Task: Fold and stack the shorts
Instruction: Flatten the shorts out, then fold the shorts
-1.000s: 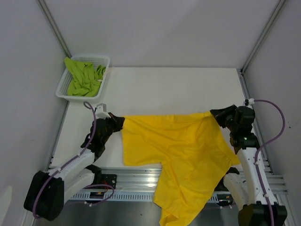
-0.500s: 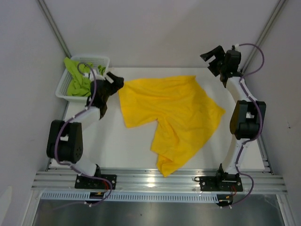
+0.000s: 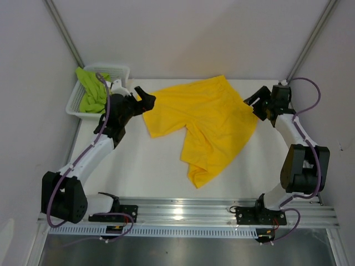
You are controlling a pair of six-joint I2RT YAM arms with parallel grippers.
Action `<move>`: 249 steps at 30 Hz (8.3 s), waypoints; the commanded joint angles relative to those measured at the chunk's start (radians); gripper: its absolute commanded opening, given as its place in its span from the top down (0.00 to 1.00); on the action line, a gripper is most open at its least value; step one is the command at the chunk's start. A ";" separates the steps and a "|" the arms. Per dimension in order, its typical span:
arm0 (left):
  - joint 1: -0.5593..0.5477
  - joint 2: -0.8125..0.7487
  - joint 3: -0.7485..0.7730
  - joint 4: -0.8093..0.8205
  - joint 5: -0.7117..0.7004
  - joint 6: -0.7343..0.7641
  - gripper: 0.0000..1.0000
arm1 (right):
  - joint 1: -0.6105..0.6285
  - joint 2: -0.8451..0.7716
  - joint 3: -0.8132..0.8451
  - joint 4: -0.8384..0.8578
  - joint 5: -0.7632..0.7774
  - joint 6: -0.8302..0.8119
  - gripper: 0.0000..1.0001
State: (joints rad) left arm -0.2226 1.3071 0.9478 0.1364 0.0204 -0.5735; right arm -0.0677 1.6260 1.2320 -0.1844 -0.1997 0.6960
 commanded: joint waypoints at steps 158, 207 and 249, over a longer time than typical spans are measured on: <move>-1.143 0.529 0.146 -0.385 -0.366 0.253 0.59 | -0.130 0.330 -0.141 0.310 0.083 0.022 1.00; -1.092 0.075 0.013 -0.477 -0.097 0.032 1.00 | -0.123 0.319 -0.039 0.020 0.143 -0.124 0.59; -0.951 -0.248 0.207 -0.690 -0.028 -0.016 1.00 | -0.139 -0.114 0.248 -0.547 0.284 -0.217 1.00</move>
State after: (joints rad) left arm -1.2434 1.1290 1.1824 -0.4957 -0.0376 -0.6083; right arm -0.2070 1.4902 1.3960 -0.7498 0.1432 0.4694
